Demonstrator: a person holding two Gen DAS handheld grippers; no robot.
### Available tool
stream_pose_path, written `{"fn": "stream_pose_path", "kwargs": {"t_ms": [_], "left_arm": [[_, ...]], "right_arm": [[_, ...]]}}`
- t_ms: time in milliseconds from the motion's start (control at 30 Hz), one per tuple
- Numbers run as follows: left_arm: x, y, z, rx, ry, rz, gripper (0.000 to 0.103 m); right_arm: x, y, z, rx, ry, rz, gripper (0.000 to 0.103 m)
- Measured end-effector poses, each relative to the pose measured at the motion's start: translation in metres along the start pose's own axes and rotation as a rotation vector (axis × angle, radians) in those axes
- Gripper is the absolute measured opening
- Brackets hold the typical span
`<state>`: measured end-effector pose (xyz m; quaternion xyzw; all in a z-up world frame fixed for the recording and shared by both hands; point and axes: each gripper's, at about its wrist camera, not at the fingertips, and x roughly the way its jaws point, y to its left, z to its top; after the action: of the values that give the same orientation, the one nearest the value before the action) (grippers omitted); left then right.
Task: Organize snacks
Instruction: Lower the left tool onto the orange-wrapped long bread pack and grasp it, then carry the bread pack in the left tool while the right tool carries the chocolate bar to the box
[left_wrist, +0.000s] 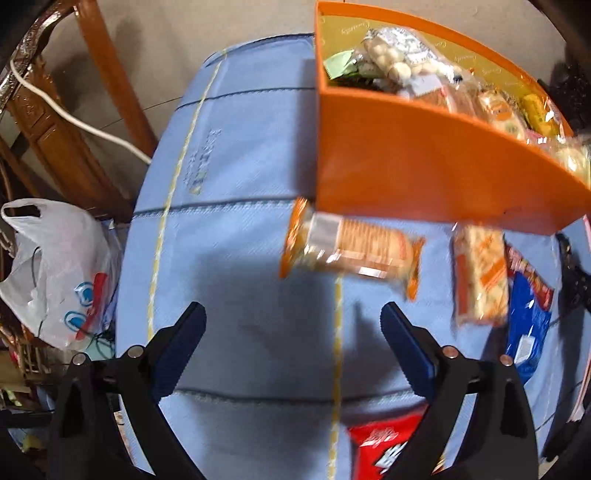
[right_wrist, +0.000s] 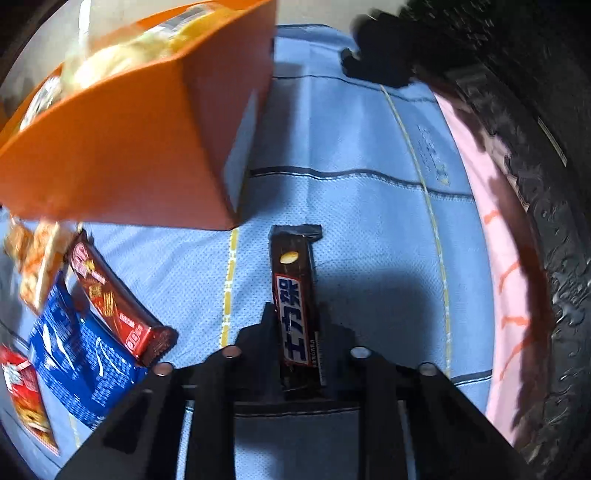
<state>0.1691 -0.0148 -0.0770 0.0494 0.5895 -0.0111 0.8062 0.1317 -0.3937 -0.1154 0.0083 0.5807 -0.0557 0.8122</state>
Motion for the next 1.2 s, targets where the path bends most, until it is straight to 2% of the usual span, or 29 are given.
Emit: {"fn": "stream_pose_path", "kwargs": {"t_ms": [133,233,333,467,700,867,900,933,1000,1133,1200], "left_arm": [[0.009,-0.004,0.004,-0.058,0.034,-0.042,0.093],[0.018,-0.012,0.007,-0.069,0.052,-0.049,0.093],[0.027,-0.016,0.010,-0.064,0.052,-0.038,0.093],[0.040,-0.026,0.017,-0.052,0.061,-0.047,0.093],[0.051,-0.045,0.028,0.015,0.046,-0.015,0.094],[0.060,-0.040,0.031,-0.028,0.060,-0.057,0.094],[0.063,-0.039,0.030,-0.027,0.057,-0.074,0.092],[0.066,-0.037,0.028,-0.028,0.063,-0.097,0.086],[0.063,-0.037,0.024,-0.004,0.026,-0.092,0.076],[0.056,-0.035,0.013,0.000,0.021,-0.067,0.073],[0.043,-0.031,0.002,-0.008,0.006,-0.098,0.073]], "right_arm": [[-0.005,-0.010,-0.006,0.056,-0.010,0.086,0.017],[-0.019,-0.010,-0.017,0.099,-0.031,0.164,0.017],[-0.023,-0.003,-0.030,0.097,-0.017,0.206,0.017],[-0.021,0.001,-0.040,0.098,0.006,0.229,0.017],[-0.025,0.017,-0.045,0.080,0.016,0.245,0.017],[-0.032,0.029,-0.046,0.063,0.013,0.251,0.017],[-0.034,0.030,-0.047,0.061,0.014,0.253,0.017],[-0.034,0.032,-0.046,0.058,0.016,0.253,0.017],[-0.033,0.033,-0.044,0.056,0.019,0.252,0.017],[-0.035,0.032,-0.042,0.056,0.012,0.255,0.017],[-0.039,0.029,-0.043,0.056,0.002,0.261,0.017]]}}
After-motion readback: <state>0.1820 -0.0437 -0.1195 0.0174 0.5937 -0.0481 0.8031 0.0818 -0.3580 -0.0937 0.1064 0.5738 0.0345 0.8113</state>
